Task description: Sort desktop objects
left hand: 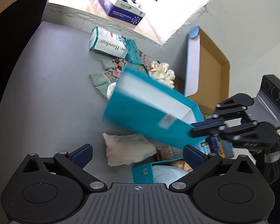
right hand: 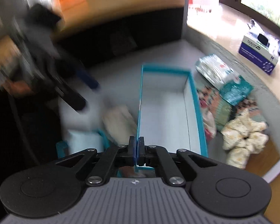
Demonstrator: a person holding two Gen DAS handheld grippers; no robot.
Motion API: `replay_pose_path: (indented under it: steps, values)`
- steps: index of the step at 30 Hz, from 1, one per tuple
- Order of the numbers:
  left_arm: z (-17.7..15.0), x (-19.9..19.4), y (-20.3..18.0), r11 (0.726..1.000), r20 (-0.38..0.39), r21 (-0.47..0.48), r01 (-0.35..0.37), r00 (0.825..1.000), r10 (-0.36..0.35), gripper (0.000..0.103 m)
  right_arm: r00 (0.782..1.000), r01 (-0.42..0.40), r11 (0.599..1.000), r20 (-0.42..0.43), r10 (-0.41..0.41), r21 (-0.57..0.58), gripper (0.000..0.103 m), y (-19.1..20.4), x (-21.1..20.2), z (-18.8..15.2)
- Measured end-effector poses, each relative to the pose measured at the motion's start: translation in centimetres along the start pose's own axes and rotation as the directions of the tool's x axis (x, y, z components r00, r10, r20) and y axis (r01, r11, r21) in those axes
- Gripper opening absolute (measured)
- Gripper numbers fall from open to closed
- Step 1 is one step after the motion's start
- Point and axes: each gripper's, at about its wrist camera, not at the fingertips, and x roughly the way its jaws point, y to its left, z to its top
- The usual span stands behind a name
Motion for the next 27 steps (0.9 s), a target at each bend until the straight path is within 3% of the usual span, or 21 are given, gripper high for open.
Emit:
replay_pose_path:
  steps: [8, 15, 17, 22, 25, 27]
  values:
    - [0.2, 1.0, -0.8, 1.0, -0.025, 0.014, -0.007, 1.0, 0.007, 0.103, 0.977, -0.15, 0.959, 0.188, 0.106, 0.242, 0.003, -5.1, -1.6, -2.5]
    - [1.2, 2.9, -1.8, 0.999, -0.04, 0.022, -0.024, 0.999, 0.025, 0.102, 0.919, -0.305, 0.858, 0.363, 0.152, 0.413, 0.007, -9.6, -3.0, -4.6]
    - [1.7, 3.3, -2.5, 1.0, -0.035, 0.025, -0.013, 0.999, 0.014, 0.102, 0.904, -0.335, 0.827, 0.4, 0.148, 0.452, 0.003, -10.8, -3.2, -5.1]
    - [3.5, 4.9, -4.7, 0.996, -0.035, 0.082, -0.027, 0.999, 0.03, 0.102, 0.926, -0.289, 0.808, 0.364, 0.1, 0.514, 0.002, -12.8, -2.2, -5.3]
    - [4.0, 6.1, -4.8, 0.997, -0.063, 0.07, -0.022, 0.998, 0.026, 0.102, 0.938, -0.245, 0.844, 0.337, 0.082, 0.477, 0.002, -12.3, -2.4, -5.2]
    - [3.9, 5.7, -4.8, 0.996, -0.056, 0.088, -0.005, 0.998, 0.01, 0.102, 0.946, -0.21, 0.879, 0.315, 0.074, 0.427, 0.008, -11.5, -2.9, -5.2]
